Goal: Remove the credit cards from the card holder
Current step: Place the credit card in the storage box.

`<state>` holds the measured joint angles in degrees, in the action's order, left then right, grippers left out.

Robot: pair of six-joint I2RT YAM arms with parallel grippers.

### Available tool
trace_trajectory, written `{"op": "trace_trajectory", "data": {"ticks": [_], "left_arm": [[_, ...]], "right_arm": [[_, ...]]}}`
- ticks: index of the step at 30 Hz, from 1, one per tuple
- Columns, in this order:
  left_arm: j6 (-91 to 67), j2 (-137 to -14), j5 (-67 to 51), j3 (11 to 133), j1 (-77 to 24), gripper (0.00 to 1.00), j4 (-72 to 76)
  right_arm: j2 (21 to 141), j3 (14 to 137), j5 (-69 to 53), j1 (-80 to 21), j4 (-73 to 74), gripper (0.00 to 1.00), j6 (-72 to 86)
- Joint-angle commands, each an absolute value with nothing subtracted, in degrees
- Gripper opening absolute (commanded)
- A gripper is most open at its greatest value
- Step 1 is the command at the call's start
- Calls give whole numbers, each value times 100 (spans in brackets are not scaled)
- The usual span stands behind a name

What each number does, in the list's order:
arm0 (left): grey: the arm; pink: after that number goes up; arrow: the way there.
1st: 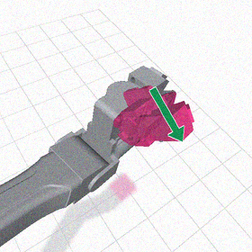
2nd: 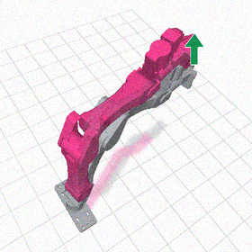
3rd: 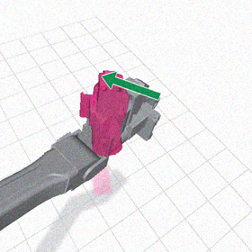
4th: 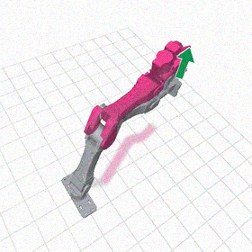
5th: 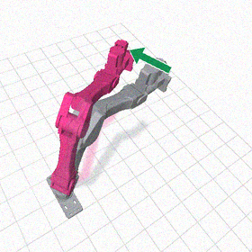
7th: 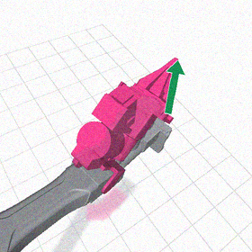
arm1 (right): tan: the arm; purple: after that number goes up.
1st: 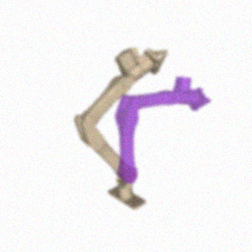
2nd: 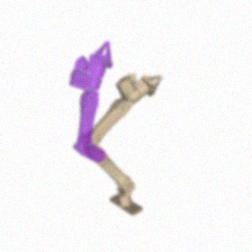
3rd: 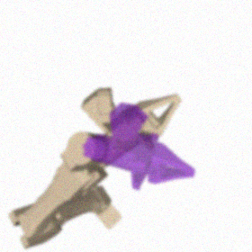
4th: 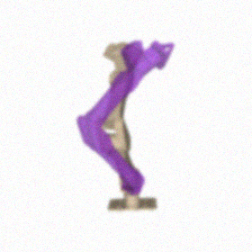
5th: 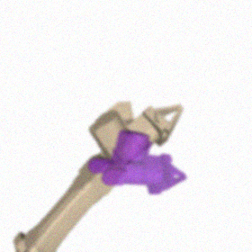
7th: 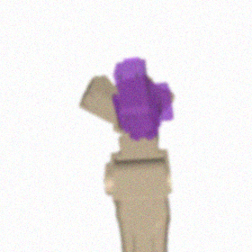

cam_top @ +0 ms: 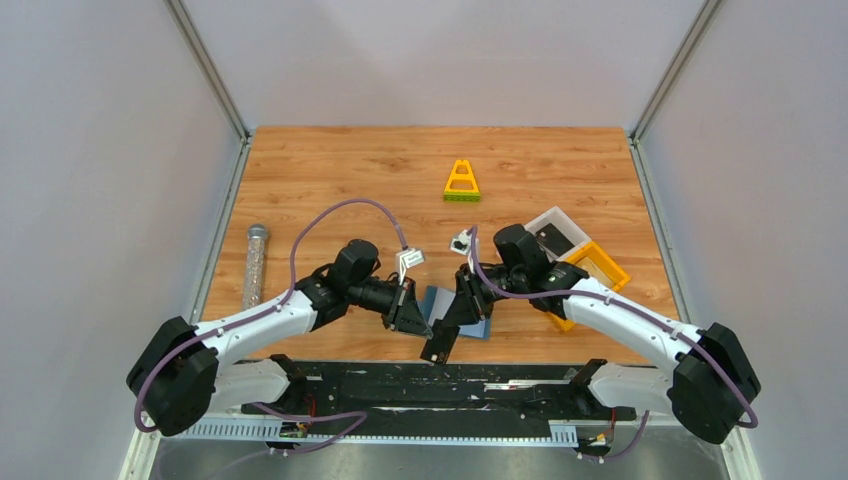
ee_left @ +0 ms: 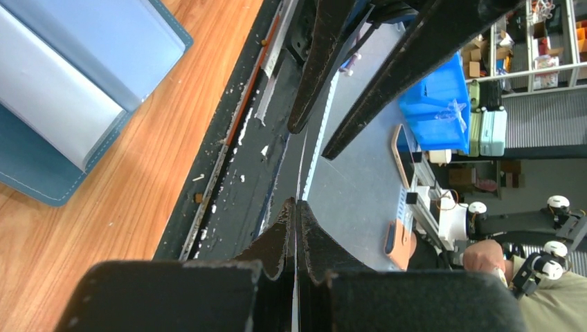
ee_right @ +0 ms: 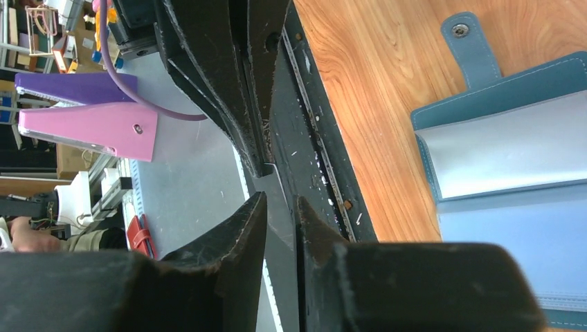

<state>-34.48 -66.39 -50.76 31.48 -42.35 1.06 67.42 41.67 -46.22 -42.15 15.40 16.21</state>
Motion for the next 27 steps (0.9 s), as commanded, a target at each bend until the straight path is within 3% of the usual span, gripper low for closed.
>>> {"op": "trace_trajectory", "data": {"ticks": [1, 4, 9, 18, 23, 27], "left_arm": [[-3322, -6644, -5122, 3351, -4228, 0, 191], [-3314, -6645, -5099, 3349, -4230, 0, 177], [-3314, -6619, -5069, 3365, -4228, 0, 144], [-3259, -6663, -4981, 3451, -4228, 0, 46], [-3262, -6697, -4989, 3438, -4228, 0, 69], [-3267, -6682, -4984, 3444, -4228, 0, 70]], "right_arm": [[6816, 4149, -5014, -4192, 1235, 18, 1485], [6867, 4166, -5032, -4192, 1239, 7, 1511], [6937, 4145, -5191, -4192, 1242, 0, 1512], [6960, 3985, -5332, -4192, 964, 0, 1820], [7075, 3921, -5350, -4190, 914, 11, 1881], [7175, 3920, -5417, -4188, 907, 12, 1881]]}}
